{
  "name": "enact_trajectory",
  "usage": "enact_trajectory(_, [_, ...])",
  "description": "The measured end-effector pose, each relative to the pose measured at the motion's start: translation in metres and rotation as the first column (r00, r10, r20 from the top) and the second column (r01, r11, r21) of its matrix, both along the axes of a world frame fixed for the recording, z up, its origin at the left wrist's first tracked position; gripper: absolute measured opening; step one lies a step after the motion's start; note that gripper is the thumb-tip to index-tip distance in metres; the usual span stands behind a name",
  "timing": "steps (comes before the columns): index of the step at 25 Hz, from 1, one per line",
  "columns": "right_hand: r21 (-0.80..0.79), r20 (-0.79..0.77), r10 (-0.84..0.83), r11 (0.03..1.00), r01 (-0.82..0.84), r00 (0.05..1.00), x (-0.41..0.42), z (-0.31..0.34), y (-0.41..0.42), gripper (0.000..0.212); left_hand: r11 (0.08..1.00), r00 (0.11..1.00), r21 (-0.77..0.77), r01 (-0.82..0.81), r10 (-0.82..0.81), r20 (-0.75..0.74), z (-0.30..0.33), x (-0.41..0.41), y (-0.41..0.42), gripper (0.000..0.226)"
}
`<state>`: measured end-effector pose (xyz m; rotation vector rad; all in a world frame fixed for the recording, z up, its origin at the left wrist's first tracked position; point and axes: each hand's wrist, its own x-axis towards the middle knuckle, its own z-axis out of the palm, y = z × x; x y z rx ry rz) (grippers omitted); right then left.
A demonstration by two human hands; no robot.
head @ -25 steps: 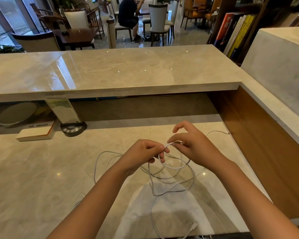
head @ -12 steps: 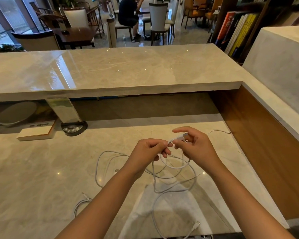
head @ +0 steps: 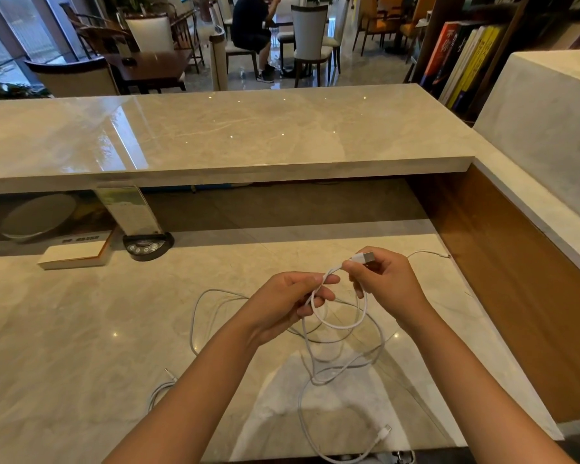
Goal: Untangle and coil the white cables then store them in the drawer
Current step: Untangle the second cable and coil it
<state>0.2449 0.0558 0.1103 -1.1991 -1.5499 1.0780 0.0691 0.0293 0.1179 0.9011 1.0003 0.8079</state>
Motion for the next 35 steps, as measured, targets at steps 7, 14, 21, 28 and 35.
enact_trajectory(7, [-0.336, -0.294, 0.147, 0.909, -0.246, 0.945, -0.007, -0.014, -0.010, 0.036, 0.976, 0.928, -0.056, -0.211, 0.218, 0.301, -0.003, -0.003, -0.001, 0.021])
enact_trajectory(14, [-0.467, -0.037, 0.532, 0.739, -0.486, 0.846, -0.001, -0.037, -0.031, 0.024, 0.906, 0.878, 0.122, -0.405, 0.349, 0.327, 0.002, -0.026, 0.012, 0.024])
enact_trajectory(21, [-0.518, 0.185, 0.590, 0.738, -0.432, 0.786, 0.064, -0.015, 0.008, 0.017, 0.905, 0.906, 0.136, -0.403, 0.374, 0.198, -0.010, -0.038, 0.009, 0.023])
enact_trajectory(28, [-0.318, 0.470, 0.089, 0.945, 0.074, 0.878, 0.037, -0.002, 0.043, 0.033, 0.965, 0.954, 0.159, -0.210, 0.237, -0.182, -0.006, -0.027, 0.010, 0.023])
enact_trajectory(35, [-0.269, 0.364, -0.056, 0.949, 0.162, 0.930, -0.013, 0.012, 0.050, 0.026, 0.969, 0.928, 0.120, -0.216, 0.242, -0.283, -0.014, -0.018, 0.011, 0.022])
